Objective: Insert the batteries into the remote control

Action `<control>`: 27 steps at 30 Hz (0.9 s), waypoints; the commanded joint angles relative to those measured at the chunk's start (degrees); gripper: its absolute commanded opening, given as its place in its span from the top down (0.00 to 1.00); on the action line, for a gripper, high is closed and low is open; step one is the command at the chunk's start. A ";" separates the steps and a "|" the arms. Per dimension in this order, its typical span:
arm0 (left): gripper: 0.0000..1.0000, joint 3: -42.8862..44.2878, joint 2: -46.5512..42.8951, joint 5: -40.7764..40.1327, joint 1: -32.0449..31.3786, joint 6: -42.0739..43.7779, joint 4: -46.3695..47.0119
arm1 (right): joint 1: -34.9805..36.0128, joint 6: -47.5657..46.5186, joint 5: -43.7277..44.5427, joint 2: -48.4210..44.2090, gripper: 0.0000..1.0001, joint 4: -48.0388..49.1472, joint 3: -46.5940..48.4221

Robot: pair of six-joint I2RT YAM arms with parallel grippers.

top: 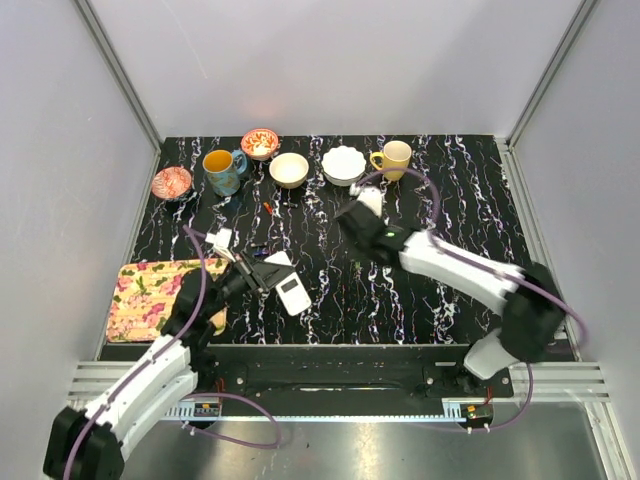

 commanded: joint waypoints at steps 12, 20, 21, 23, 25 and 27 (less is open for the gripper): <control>1.00 20.64 40.38 29.17 -0.12 -15.91 33.61 | 9.98 -35.02 -19.62 -38.22 1.00 7.15 -8.05; 1.00 26.10 48.32 35.78 -0.91 -21.06 36.56 | 12.26 -45.04 -29.29 -37.36 1.00 11.03 -6.13; 1.00 27.23 48.15 36.39 -1.17 -19.38 33.67 | 12.35 -45.65 -30.09 -37.18 1.00 11.91 -5.86; 1.00 28.73 47.80 36.66 -1.61 -12.12 21.82 | 12.61 -47.76 -32.98 -36.74 1.00 12.96 -5.42; 1.00 30.93 46.92 36.66 -2.40 -7.87 12.87 | 13.32 -50.21 -34.92 -35.25 1.00 13.41 -4.99; 1.00 32.86 46.48 37.01 -3.28 -4.17 9.40 | 14.02 -50.93 -35.98 -33.76 1.00 13.76 -4.28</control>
